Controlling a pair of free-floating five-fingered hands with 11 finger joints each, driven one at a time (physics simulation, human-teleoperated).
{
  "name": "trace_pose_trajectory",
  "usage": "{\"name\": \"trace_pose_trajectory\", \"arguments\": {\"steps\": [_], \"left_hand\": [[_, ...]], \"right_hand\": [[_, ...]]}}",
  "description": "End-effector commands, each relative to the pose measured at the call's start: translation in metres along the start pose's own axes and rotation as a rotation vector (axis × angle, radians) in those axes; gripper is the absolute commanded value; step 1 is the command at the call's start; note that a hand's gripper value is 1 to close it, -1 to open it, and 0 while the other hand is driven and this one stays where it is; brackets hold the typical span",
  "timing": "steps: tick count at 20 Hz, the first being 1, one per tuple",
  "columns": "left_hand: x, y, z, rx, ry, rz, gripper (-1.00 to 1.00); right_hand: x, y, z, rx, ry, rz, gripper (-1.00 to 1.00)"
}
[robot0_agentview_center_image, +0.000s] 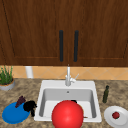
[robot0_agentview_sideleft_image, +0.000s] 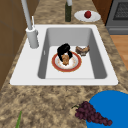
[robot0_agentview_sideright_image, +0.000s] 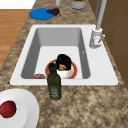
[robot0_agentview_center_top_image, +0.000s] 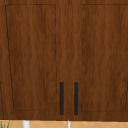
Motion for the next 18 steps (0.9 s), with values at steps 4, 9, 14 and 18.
{"name": "trace_pose_trajectory", "arguments": {"steps": [4,9,14,18], "left_hand": [[0.0,0.0,0.0,0.0,0.0,0.0,0.0],[0.0,0.0,0.0,0.0,0.0,0.0,0.0],[0.0,0.0,0.0,0.0,0.0,0.0,0.0],[0.0,0.0,0.0,0.0,0.0,0.0,0.0]], "right_hand": [[-0.021,-0.029,0.032,-0.005,-0.003,-0.079,1.0],[-0.038,-0.045,0.056,-0.009,-0.015,-0.092,1.0],[-0.053,-0.058,0.076,-0.01,0.0,-0.106,1.0],[-0.058,-0.077,0.105,-0.035,0.019,-0.087,1.0]]}}
